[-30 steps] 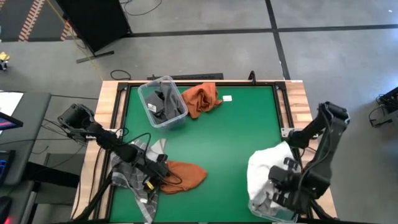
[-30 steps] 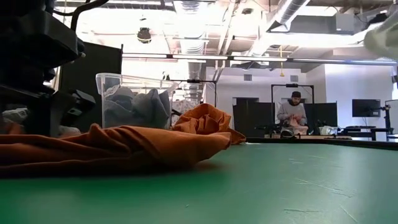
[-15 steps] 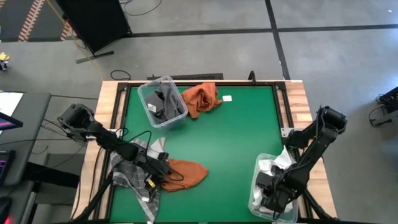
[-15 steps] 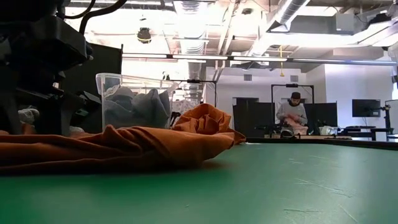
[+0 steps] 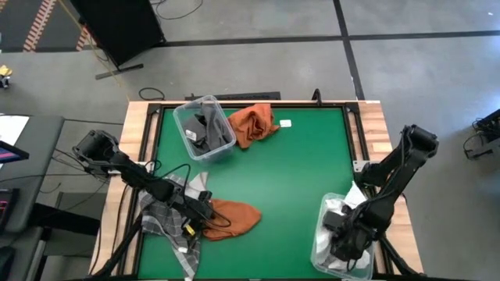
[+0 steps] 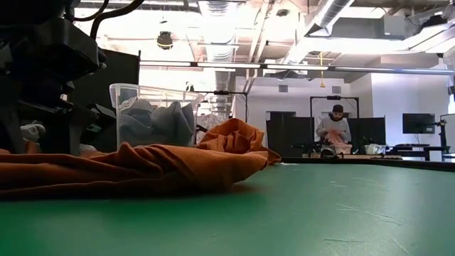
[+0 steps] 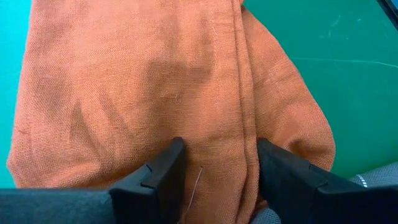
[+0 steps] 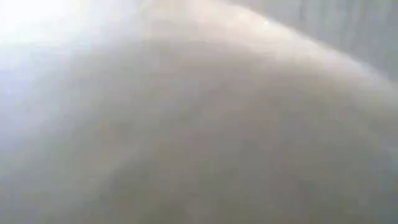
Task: Sort towels by color in basket
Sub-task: Put the white towel into the bottom transparent bin
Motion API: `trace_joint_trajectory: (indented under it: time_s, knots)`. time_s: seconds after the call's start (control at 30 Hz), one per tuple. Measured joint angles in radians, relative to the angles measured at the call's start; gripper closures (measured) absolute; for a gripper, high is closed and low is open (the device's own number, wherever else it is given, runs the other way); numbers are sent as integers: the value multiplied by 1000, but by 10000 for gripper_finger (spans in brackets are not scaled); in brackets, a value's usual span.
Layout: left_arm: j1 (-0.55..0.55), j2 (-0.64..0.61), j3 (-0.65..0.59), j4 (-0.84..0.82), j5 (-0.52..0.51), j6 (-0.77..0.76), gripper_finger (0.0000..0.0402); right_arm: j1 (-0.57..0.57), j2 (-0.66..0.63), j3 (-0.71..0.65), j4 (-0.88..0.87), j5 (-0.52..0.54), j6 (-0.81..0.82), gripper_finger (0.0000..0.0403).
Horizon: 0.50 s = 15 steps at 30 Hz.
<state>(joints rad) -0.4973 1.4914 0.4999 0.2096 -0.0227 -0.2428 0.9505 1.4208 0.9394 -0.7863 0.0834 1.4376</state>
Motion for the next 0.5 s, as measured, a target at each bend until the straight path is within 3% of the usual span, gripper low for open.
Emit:
trace_joint_trajectory:
  time_s: [0.17,0.5]
  knots:
    - [0,0,0,0,0,3,219,-7,-105,0,-6,17,2,137]
    - [0,1,0,36,-14,41,219,-17,-279,1,-30,145,-34,133]
